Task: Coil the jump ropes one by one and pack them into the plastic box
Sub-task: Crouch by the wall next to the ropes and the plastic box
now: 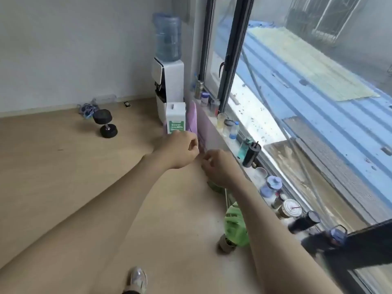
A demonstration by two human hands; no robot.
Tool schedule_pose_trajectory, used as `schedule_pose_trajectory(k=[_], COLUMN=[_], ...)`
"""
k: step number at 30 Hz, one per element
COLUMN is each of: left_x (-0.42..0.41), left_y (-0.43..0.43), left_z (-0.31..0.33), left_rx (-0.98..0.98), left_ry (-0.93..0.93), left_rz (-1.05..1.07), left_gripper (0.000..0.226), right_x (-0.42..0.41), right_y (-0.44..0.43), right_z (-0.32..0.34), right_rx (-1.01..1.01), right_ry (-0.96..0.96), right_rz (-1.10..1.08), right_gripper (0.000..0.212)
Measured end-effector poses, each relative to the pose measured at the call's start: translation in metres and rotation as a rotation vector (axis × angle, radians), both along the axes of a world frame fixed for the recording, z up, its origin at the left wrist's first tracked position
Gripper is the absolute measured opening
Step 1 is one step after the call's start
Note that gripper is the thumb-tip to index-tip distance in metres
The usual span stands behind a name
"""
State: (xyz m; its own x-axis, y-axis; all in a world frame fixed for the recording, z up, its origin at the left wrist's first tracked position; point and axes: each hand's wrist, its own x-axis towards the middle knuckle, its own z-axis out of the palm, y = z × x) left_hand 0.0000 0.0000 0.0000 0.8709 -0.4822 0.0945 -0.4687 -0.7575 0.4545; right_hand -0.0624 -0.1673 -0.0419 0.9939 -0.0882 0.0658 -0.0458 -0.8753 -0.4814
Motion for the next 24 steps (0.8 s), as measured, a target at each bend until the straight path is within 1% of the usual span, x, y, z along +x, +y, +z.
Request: schedule_pose_trajectory(k=[2, 4, 6, 9, 14, 18, 21, 24], left_x=[0.027, 0.058, 0.096, 0.155, 0.249, 0.317, 0.371, 0.438], left_y=[0.018, 0.041, 0.066, 0.111, 0.187, 0.231, 0.252, 0.268], left_z=[-0.015, -0.034, -0.045, -0.057, -0.073, -0.088, -0.1, -0.111], left_rx=[0.013, 0.046, 0.038, 0.031, 0.062, 0.039, 0.035, 0.036], left_ry=[0.039, 0.087, 0.115, 0.163, 0.243, 0.295, 0.328, 0.309], left_rz=[0.049, 0.094, 0.125, 0.16, 0.198, 0.266, 0.279, 0.283], left_gripper=[0.01, 0.01, 0.011, 0.014, 0.015, 0.015, 0.015, 0.016], right_x=[0.028, 0.061, 0.105, 0.177, 0.282, 0.352, 0.412, 0.485], right_y=[0.015, 0.038, 0.062, 0.104, 0.172, 0.209, 0.228, 0.243], right_z=[-0.014, -0.025, -0.036, -0.052, -0.066, -0.074, -0.084, -0.095], right_rx=[0.011, 0.026, 0.053, 0.074, 0.029, -0.009, -0.018, -0.004], right_ry=[0.025, 0.075, 0.089, 0.141, 0.267, 0.261, 0.25, 0.229], right_rz=[0.007, -0.001, -0.014, 0.016, 0.166, 0.176, 0.158, 0.15], right_gripper=[0.02, 0.028, 0.036, 0.03, 0.028, 0.019, 0.02, 0.023])
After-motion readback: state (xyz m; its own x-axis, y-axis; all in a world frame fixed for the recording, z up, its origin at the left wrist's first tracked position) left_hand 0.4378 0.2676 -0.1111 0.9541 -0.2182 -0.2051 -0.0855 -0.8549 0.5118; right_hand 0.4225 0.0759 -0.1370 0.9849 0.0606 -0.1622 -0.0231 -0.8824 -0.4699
